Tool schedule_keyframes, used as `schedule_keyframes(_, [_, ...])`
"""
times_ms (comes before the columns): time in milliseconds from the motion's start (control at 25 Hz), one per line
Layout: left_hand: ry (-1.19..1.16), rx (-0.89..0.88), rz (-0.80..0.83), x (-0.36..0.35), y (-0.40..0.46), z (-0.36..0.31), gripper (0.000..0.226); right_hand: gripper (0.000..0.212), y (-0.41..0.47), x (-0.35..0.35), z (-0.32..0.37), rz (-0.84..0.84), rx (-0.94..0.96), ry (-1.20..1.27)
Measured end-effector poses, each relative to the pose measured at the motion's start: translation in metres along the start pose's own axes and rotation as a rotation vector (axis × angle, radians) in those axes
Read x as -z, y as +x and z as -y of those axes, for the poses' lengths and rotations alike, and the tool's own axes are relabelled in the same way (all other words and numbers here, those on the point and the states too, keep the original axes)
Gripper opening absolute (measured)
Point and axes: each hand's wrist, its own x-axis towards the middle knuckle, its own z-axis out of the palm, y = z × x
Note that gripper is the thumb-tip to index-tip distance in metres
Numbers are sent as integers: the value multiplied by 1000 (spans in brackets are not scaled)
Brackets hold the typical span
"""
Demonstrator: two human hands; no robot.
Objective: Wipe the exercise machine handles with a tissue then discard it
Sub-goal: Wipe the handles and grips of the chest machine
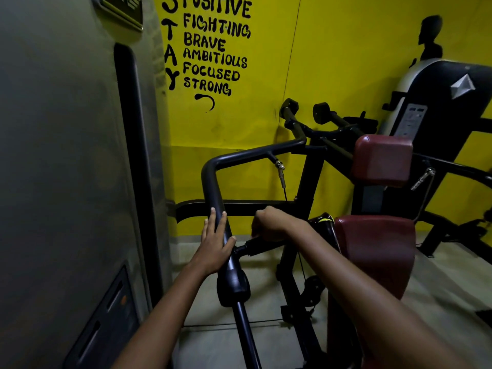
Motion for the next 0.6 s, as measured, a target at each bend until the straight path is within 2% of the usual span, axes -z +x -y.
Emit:
schedule_keyframes(240, [67,2,-11,1,1,1,69,21,-1,2,3,28,20,199])
schedule_keyframes(400, [129,-5,-16,2,2,2,69,15,8,4,4,60,6,173])
schedule_keyframes(600, [118,3,-9,1,1,2,68,17,6,10,6,50,87,210])
